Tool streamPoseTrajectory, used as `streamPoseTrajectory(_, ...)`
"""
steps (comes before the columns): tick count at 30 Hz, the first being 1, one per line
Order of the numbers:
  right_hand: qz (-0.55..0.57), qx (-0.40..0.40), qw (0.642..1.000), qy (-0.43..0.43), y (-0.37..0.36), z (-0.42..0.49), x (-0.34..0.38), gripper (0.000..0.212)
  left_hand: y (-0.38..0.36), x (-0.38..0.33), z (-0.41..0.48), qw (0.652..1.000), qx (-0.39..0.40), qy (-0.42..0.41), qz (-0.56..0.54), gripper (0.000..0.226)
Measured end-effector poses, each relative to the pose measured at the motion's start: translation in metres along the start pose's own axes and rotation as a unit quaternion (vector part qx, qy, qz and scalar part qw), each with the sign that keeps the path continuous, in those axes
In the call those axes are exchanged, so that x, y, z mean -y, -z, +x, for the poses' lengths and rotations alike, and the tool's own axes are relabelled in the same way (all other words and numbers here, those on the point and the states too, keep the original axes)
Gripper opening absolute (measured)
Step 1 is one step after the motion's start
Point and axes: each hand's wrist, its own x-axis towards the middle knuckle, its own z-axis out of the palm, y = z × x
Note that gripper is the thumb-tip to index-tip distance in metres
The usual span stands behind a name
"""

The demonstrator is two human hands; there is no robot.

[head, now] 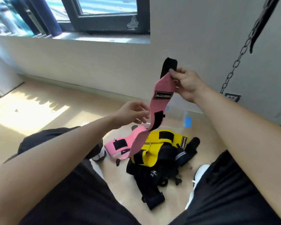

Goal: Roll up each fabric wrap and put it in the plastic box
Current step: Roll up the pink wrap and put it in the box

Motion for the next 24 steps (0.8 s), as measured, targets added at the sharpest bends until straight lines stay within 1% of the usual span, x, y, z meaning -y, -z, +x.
streamPoseTrajectory(2, -0.079, 0.002, 0.997, 0.018, -0.009, -0.009, 0.014, 0.012, 0.007, 0.01, 0.003, 0.999, 0.031, 0.019, 0.033, 0.014)
streamPoseTrajectory(4, -0.16, 0.016, 0.987, 0.025, -0.017, -0.012, 0.021, 0.009, 0.02, 0.025, 0.011, 0.996, 0.025, 0.043, 0.074, 0.018)
streamPoseTrajectory(7, -0.294, 0.045, 0.955, 0.021, -0.017, -0.01, 0.013, 0.007, 0.037, 0.058, 0.034, 0.983, 0.012, 0.079, 0.167, 0.015)
streamPoseTrajectory(9, -0.353, 0.069, 0.933, 0.003, -0.009, -0.005, -0.006, 0.008, 0.042, 0.082, 0.047, 0.968, 0.011, 0.097, 0.23, 0.019)
streamPoseTrajectory(11, -0.376, 0.088, 0.922, -0.024, 0.002, 0.006, -0.03, 0.007, 0.042, 0.11, 0.056, 0.957, 0.003, 0.125, 0.26, 0.027)
streamPoseTrajectory(12, -0.38, 0.094, 0.919, -0.04, 0.006, 0.014, -0.046, 0.007, 0.039, 0.126, 0.058, 0.958, -0.007, 0.144, 0.249, 0.031)
streamPoseTrajectory(15, -0.392, 0.11, 0.91, -0.081, 0.017, 0.046, -0.096, 0.005, 0.03, 0.174, 0.063, 0.957, -0.075, 0.198, 0.197, 0.042)
streamPoseTrajectory(16, -0.399, 0.12, 0.904, -0.096, 0.018, 0.058, -0.111, 0.004, 0.027, 0.188, 0.062, 0.953, -0.1, 0.214, 0.192, 0.045)
streamPoseTrajectory(18, -0.409, 0.147, 0.893, -0.118, 0.016, 0.078, -0.134, 0.005, 0.022, 0.216, 0.061, 0.942, -0.118, 0.236, 0.208, 0.052)
streamPoseTrajectory(21, -0.421, 0.165, 0.883, -0.123, 0.015, 0.096, -0.162, 0.016, 0.018, 0.249, 0.055, 0.916, -0.095, 0.273, 0.277, 0.061)
streamPoseTrajectory(22, -0.427, 0.175, 0.878, -0.126, 0.016, 0.099, -0.171, 0.015, 0.018, 0.258, 0.052, 0.906, -0.076, 0.285, 0.304, 0.058)
streamPoseTrajectory(24, -0.432, 0.198, 0.87, -0.13, 0.015, 0.103, -0.184, 0.011, 0.019, 0.273, 0.047, 0.892, -0.043, 0.304, 0.332, 0.044)
